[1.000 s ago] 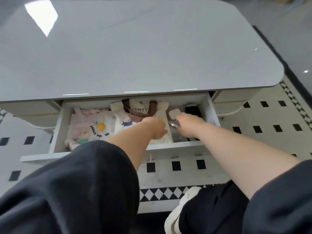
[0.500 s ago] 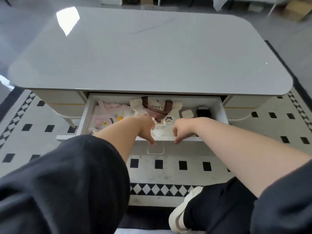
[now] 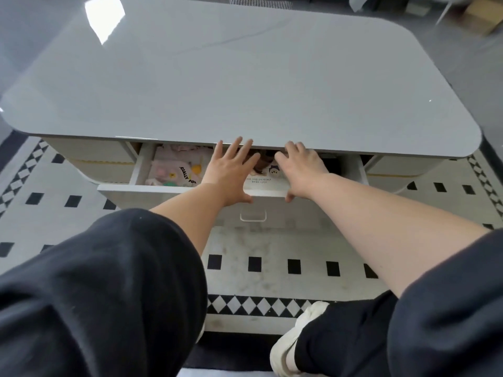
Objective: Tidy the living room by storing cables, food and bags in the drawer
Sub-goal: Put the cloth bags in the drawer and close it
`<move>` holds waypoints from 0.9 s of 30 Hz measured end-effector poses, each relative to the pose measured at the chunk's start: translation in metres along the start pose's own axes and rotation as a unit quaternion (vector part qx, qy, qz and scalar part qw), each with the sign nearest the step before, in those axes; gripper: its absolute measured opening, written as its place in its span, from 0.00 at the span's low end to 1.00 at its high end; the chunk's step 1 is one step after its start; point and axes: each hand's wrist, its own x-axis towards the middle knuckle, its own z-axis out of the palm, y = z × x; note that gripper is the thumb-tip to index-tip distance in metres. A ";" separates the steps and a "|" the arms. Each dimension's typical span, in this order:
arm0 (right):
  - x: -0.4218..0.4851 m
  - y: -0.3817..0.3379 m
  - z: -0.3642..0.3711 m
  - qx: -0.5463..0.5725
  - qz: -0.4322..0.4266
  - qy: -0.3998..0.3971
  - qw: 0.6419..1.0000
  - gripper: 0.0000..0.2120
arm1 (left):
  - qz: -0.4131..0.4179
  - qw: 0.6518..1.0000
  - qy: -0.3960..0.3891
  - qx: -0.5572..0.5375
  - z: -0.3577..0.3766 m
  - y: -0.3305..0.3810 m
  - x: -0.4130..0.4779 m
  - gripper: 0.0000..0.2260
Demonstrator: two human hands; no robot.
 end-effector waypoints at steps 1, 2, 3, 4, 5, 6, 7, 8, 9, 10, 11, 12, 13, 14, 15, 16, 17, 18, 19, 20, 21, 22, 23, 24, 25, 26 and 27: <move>0.003 0.002 0.000 -0.009 0.006 0.014 1.000 0.48 | -0.016 1.000 0.001 -0.008 0.000 0.000 0.003 0.49; 0.005 0.003 0.001 -0.008 0.018 0.021 1.000 0.52 | -0.029 0.999 0.001 -0.015 -0.001 0.000 0.007 0.49; 0.009 0.005 0.002 0.003 0.034 0.020 0.999 0.54 | -0.041 0.999 -0.001 -0.023 -0.002 -0.001 0.012 0.50; 0.013 0.007 0.003 0.021 0.049 0.016 0.998 0.56 | -0.052 0.998 -0.004 -0.029 -0.003 -0.003 0.017 0.50; 0.018 0.010 0.004 0.042 0.060 0.008 0.997 0.56 | -0.062 0.997 -0.010 -0.034 -0.003 -0.007 0.023 0.51; 0.021 0.013 0.005 0.062 0.067 -0.001 0.996 0.56 | -0.068 0.997 -0.016 -0.037 -0.003 -0.011 0.028 0.51; 0.025 0.016 0.006 0.080 0.070 -0.010 0.994 0.56 | -0.071 0.997 -0.023 -0.036 -0.003 -0.016 0.033 0.51; 0.028 0.019 0.008 0.095 0.072 -0.016 0.993 0.55 | -0.067 0.997 -0.028 -0.029 -0.003 -0.020 0.038 0.51; 0.031 0.023 0.009 0.105 0.075 -0.016 0.992 0.54 | -0.058 0.998 -0.029 -0.017 -0.003 -0.024 0.044 0.52; 0.036 0.026 0.011 0.112 0.077 -0.015 0.991 0.54 | -0.048 0.998 -0.029 -0.006 -0.003 -0.027 0.050 0.52; 0.040 0.029 0.012 0.116 0.078 -0.015 0.990 0.53 | -0.037 0.999 -0.030 0.001 -0.003 -0.030 0.056 0.51; 0.044 0.031 0.013 0.119 0.079 -0.018 0.990 0.53 | -0.027 0.999 -0.034 0.003 -0.004 -0.032 0.060 0.51; 0.047 0.033 0.013 0.122 0.080 -0.020 0.989 0.53 | -0.019 0.999 -0.038 -0.002 -0.005 -0.034 0.064 0.50; 0.052 0.036 0.013 0.128 0.081 -0.020 0.988 0.52 | -0.018 0.999 -0.043 -0.016 -0.004 -0.036 0.068 0.49; 0.057 0.039 0.012 0.134 0.080 -0.018 0.988 0.52 | -0.020 0.998 -0.049 -0.034 -0.004 -0.037 0.071 0.47; 0.062 0.040 0.010 0.134 0.079 -0.013 0.988 0.51 | -0.024 0.997 -0.049 -0.048 -0.002 -0.038 0.074 0.46; 0.066 0.041 0.009 0.121 0.074 0.000 0.990 0.49 | -0.029 0.997 -0.042 -0.051 -0.001 -0.039 0.076 0.44; 0.071 0.041 0.010 0.097 0.067 0.018 0.993 0.46 | -0.033 0.998 -0.029 -0.042 -0.001 -0.039 0.079 0.42; 0.073 0.039 0.011 0.066 0.061 0.037 0.995 0.41 | -0.035 0.999 -0.018 -0.027 -0.001 -0.038 0.080 0.40; 0.074 0.036 0.012 0.033 0.058 0.054 0.996 0.36 | -0.036 0.999 -0.009 -0.014 0.000 -0.036 0.081 0.39; 0.075 0.032 0.013 0.000 0.060 0.065 0.996 0.32 | -0.038 0.999 -0.002 -0.002 0.001 -0.033 0.083 0.38; 0.076 0.029 0.014 -0.029 0.065 0.066 0.995 0.30 | -0.042 0.999 0.003 0.010 0.002 -0.031 0.084 0.37; 0.077 0.025 0.013 -0.054 0.072 0.062 0.994 0.30 | -0.046 0.999 0.006 0.019 0.004 -0.030 0.086 0.36; 0.078 0.022 0.015 -0.077 0.077 0.058 0.992 0.31 | -0.050 0.998 0.007 0.023 0.006 -0.029 0.087 0.36; 0.080 0.020 0.019 -0.102 0.079 0.065 0.989 0.32 | -0.054 0.998 0.006 0.025 0.008 -0.030 0.089 0.35; 0.080 0.019 0.023 -0.134 0.085 0.078 0.984 0.32 | -0.056 0.998 0.008 0.030 0.011 -0.029 0.091 0.35; 0.080 0.018 0.026 -0.153 0.095 0.095 0.979 0.30 | -0.057 0.997 0.012 0.039 0.014 -0.029 0.093 0.34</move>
